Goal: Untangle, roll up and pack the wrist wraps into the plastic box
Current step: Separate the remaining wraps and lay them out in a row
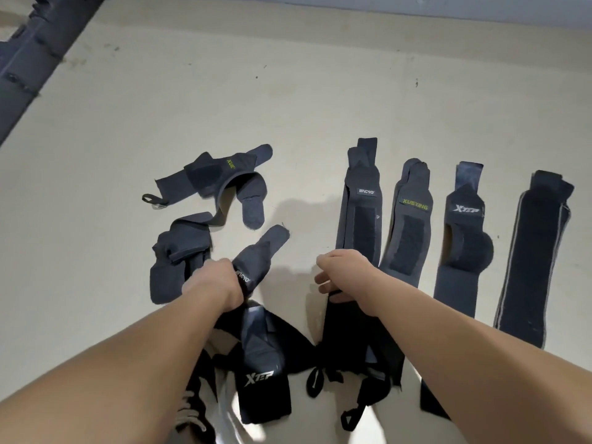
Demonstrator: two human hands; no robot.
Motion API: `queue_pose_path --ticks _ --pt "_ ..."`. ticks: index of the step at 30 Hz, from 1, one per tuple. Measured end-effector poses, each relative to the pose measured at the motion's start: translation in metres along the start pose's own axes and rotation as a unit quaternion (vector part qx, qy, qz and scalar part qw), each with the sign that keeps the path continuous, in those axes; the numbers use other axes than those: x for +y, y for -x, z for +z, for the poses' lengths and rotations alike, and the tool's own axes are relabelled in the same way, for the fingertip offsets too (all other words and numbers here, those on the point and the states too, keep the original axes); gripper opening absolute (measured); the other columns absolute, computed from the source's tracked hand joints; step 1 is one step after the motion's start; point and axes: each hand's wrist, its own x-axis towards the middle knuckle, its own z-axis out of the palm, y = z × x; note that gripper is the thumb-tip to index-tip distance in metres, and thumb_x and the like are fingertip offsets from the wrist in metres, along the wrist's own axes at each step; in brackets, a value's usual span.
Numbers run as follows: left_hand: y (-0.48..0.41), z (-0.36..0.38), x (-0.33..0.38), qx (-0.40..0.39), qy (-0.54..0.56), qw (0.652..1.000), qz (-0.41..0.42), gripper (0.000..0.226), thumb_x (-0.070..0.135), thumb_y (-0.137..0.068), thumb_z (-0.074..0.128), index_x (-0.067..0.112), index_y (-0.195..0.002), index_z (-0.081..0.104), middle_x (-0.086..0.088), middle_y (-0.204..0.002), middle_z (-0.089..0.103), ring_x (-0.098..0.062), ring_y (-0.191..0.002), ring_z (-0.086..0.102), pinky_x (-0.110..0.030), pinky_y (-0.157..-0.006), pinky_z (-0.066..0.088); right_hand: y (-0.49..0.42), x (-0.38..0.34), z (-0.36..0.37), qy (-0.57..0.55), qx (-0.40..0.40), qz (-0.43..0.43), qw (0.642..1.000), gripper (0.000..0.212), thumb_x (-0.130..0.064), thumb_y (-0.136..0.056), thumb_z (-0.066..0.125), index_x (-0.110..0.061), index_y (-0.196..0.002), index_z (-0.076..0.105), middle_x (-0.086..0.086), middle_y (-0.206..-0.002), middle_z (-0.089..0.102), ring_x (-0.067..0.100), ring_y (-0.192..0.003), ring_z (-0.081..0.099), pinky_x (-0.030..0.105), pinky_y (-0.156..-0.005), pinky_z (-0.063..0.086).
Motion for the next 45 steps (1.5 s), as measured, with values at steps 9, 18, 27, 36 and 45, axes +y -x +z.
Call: queue_pose_path --ticks 9,18,27,36,45 --pt "0.007 0.014 -0.018 -0.026 0.045 0.998 -0.019 0.059 0.030 -0.087 0.066 0.016 -0.140 0.044 -0.012 -0.141 0.050 -0.038 -0.133 0.050 -0.044 -0.109 0.048 0.031 0.007 -0.017 -0.059 0.005 0.035 0.998 0.026 -0.027 -0.106 0.052 -0.013 -0.125 0.061 0.010 -0.106 0.077 0.028 -0.103 0.074 0.044 -0.092 0.062" --pt "0.034 -0.037 0.009 0.026 0.259 0.963 0.069 0.046 0.007 -0.101 0.047 0.001 -0.147 0.050 -0.023 -0.140 0.061 -0.042 -0.128 0.060 -0.041 -0.101 0.050 0.043 0.013 -0.012 -0.091 -0.063 -0.006 0.994 0.027 -0.031 -0.100 0.050 -0.009 -0.109 0.065 0.010 -0.089 0.069 0.034 -0.083 0.067 0.031 -0.074 0.054" --pt "0.149 -0.069 0.053 0.222 0.134 0.903 0.342 0.112 0.063 -0.076 0.075 0.034 -0.165 0.014 0.010 -0.126 0.038 -0.012 -0.115 0.055 -0.029 -0.092 0.052 0.091 -0.033 -0.023 -0.326 -0.150 -0.130 0.924 0.043 -0.048 -0.103 0.062 -0.015 -0.128 0.072 0.007 -0.119 0.078 0.024 -0.111 0.074 0.040 -0.096 0.059" --pt "0.177 -0.049 0.057 0.131 0.396 0.847 0.329 0.085 0.022 -0.082 0.086 0.050 -0.146 0.037 0.013 -0.103 0.071 -0.003 -0.087 0.073 -0.030 -0.080 0.059 0.123 -0.014 -0.055 -0.283 -0.158 -0.246 0.913 0.031 -0.016 -0.110 0.053 -0.029 -0.128 0.074 -0.002 -0.128 0.076 0.018 -0.122 0.071 0.038 -0.109 0.052" --pt "0.168 -0.026 0.051 -0.070 0.393 0.866 0.302 0.017 0.012 -0.075 0.088 0.009 -0.084 0.074 0.000 -0.075 0.071 -0.013 -0.070 0.065 -0.031 -0.072 0.054 0.116 0.004 -0.048 -0.249 -0.060 -0.234 0.938 0.034 -0.034 -0.095 0.069 -0.015 -0.124 0.070 0.011 -0.110 0.081 0.031 -0.110 0.075 0.052 -0.106 0.055"
